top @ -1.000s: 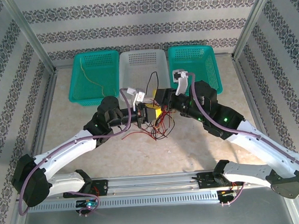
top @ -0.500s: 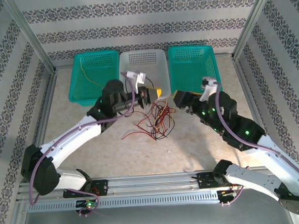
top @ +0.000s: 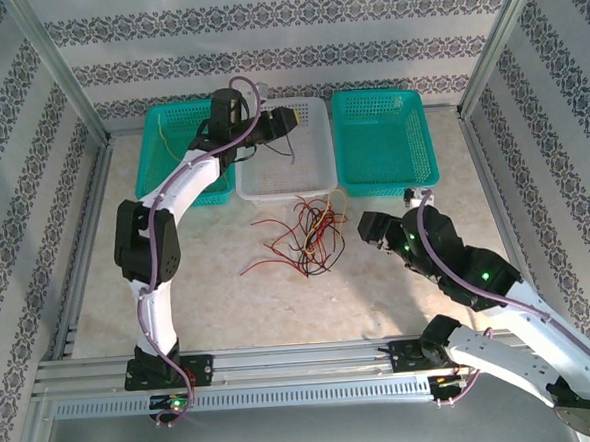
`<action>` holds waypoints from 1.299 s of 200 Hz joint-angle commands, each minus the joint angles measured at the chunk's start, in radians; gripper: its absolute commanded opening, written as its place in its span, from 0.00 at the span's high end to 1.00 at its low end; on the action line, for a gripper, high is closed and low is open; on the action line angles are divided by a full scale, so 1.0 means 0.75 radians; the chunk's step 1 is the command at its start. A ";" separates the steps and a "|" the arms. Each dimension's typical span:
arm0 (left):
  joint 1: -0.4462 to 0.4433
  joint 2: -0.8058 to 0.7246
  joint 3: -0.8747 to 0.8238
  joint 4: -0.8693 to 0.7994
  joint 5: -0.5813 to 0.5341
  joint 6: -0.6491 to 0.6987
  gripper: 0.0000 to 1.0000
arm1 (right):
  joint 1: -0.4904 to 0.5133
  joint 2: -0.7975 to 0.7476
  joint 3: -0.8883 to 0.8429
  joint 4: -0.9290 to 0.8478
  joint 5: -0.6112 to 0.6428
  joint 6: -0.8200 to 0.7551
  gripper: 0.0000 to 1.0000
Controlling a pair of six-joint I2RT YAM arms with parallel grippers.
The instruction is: Untangle the cables
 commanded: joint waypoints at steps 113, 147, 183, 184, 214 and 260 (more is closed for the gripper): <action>0.000 -0.654 -0.671 -0.088 -0.002 0.095 0.26 | -0.094 0.756 0.262 0.063 -0.144 -0.224 0.35; -0.021 -0.910 -1.041 -0.013 0.080 0.056 0.33 | -0.227 0.895 0.143 0.215 -0.239 -0.237 0.33; -0.024 -1.151 -1.251 -0.158 0.053 0.130 0.33 | -0.315 1.043 0.046 0.457 -0.515 -0.263 0.35; -0.024 -1.156 -1.255 -0.163 0.052 0.131 0.33 | -0.313 1.047 0.048 0.456 -0.511 -0.264 0.35; -0.023 -1.263 -1.359 -0.185 -0.002 0.117 0.34 | -0.295 1.160 0.070 0.423 -0.443 -0.272 0.41; -0.026 -1.235 -1.438 -0.015 -0.032 -0.008 0.39 | -0.221 1.182 0.045 0.369 -0.436 -0.290 0.92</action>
